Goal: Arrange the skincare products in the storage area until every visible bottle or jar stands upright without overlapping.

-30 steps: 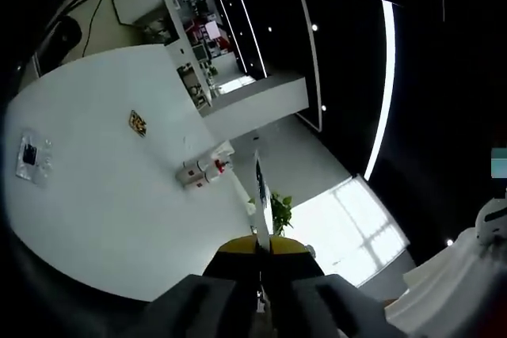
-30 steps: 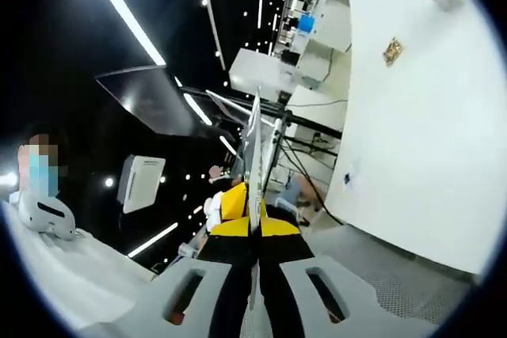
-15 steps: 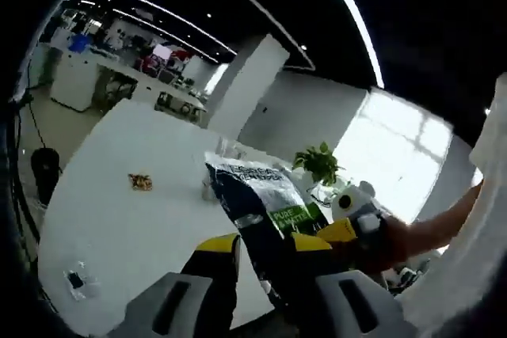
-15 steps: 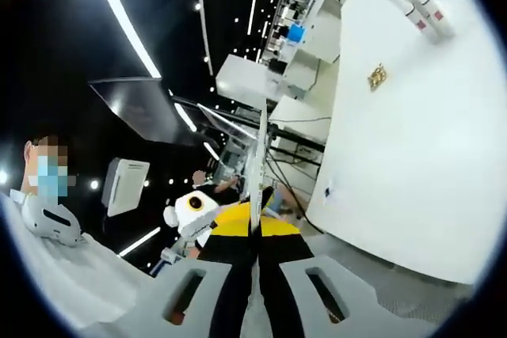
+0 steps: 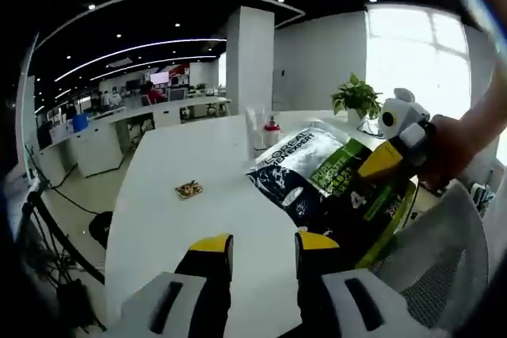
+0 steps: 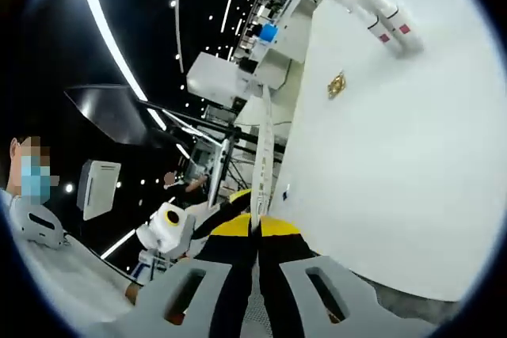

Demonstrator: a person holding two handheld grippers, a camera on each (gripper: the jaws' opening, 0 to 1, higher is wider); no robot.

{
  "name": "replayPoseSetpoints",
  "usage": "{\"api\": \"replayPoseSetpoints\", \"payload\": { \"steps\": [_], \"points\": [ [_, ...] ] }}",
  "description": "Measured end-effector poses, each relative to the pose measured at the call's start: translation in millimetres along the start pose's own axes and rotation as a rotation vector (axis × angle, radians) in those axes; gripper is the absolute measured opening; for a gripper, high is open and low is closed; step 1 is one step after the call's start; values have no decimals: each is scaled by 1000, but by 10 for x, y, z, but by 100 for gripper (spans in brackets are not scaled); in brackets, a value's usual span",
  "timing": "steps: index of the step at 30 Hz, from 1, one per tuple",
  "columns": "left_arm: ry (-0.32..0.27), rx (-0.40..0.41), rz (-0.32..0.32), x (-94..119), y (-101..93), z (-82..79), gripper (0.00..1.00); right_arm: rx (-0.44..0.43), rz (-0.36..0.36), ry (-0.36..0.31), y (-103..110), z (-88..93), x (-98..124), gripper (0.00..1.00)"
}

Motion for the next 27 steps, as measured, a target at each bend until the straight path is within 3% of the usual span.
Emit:
{"api": "replayPoseSetpoints", "payload": {
  "steps": [1, 2, 6, 13, 19, 20, 27],
  "points": [
    [-17, -26, 4, 20, -9, -2, 21, 6, -2, -10, -8, -32, 8, 0],
    [-37, 1, 13, 46, -51, 5, 22, 6, 2, -16, -29, -76, 12, 0],
    [-40, -46, 34, 40, -111, 19, 22, -1, 11, -32, -114, -192, -21, 0],
    [-1, -72, 31, 5, -121, 72, 22, -62, 51, -70, -430, -485, -182, 0],
    [37, -89, 7, -24, -108, 128, 22, -105, 111, -57, -659, -678, -397, 0],
    [68, -109, -7, -41, -91, 155, 22, -109, 120, -61, -696, -711, -425, 0],
    [93, -102, -27, -67, -44, 190, 22, -139, 184, -112, -1014, -1078, -615, 0]
  ]
}}
Point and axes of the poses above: the point that each gripper's makers call its tool centre point, and the gripper's own axes: x roughly backward along the fingers, y roughly to its left, z roughly out of its underside, the point moved 9 cm from there along x, roughly backward along the fingers, and after that the axes turned 11 degrees about -z, right-handed, at the moved point
